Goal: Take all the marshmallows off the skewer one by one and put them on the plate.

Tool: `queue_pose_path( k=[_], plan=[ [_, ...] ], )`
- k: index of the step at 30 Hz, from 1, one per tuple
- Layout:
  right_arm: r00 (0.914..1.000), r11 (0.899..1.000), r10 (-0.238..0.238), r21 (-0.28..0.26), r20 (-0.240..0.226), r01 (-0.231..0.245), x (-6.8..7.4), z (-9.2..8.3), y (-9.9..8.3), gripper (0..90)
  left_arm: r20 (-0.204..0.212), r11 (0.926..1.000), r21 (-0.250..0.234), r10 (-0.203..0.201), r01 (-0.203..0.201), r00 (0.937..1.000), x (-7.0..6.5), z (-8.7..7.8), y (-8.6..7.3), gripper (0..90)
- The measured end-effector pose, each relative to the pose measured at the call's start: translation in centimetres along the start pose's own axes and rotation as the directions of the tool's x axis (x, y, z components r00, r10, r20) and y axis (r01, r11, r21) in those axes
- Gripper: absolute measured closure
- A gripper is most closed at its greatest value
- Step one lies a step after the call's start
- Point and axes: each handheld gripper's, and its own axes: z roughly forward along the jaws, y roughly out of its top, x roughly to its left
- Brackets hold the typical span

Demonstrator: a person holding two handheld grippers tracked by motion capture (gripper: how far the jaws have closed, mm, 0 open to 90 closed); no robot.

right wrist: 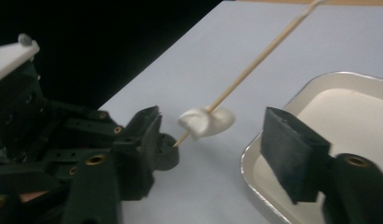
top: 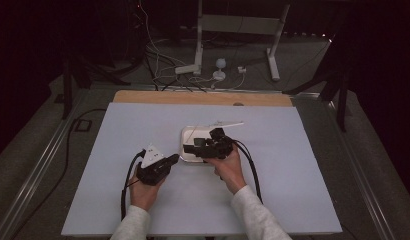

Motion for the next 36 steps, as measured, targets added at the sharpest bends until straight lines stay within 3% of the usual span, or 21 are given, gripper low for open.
queue_pose_path(
  k=[3, 7, 15, 16, 19, 33, 36],
  plan=[
    [0.9986, 0.999, 0.03, 0.013, -0.042, -0.03, -0.1, 0.5, -0.3, 45.5, 0.001, 1.0, -0.005, -0.001, 0.001, 1.0, -0.1, 0.0, 0.0, 90.0],
    [0.9973, 0.999, 0.046, 0.026, -0.057, -0.044, -0.1, 0.9, -0.4, 47.8, 0.005, 0.9999, -0.015, -0.003, 0.003, 1.0, -0.2, 0.0, 0.1, 90.0],
    [0.9893, 0.995, 0.097, 0.037, -0.108, -0.094, -0.4, 1.6, -0.7, 64.3, 0.031, 0.9994, -0.032, 0.012, -0.011, 0.9995, -0.6, 0.1, 0.1, 90.0],
    [0.9878, 0.994, 0.105, 0.026, -0.115, -0.102, -0.4, 1.6, -0.7, 70.6, 0.031, 0.9995, -0.03, 0.014, -0.013, 0.9994, -0.6, 0.1, 0.1, 90.0],
    [0.9851, 0.993, 0.116, 0.016, -0.127, -0.115, -0.4, 1.6, -0.6, 73.1, 0.033, 0.9994, -0.03, 0.017, -0.016, 0.9993, -0.7, 0.2, 0.1, 90.0],
    [0.9939, 0.996, 0.076, -0.035, -0.081, -0.079, 0.1, 0.8, -0.6, 78.0, 0.042, 0.9986, -0.039, 0.037, -0.036, 0.9984, -0.8, 0.1, 0.1, 90.0],
    [0.9935, 0.993, 0.085, -0.073, -0.075, -0.091, 0.0, 0.3, -0.4, 78.4, 0.028, 0.9976, 0.002, 0.068, -0.069, 0.9973, -0.8, 0.3, -0.2, 90.0]
  ],
)
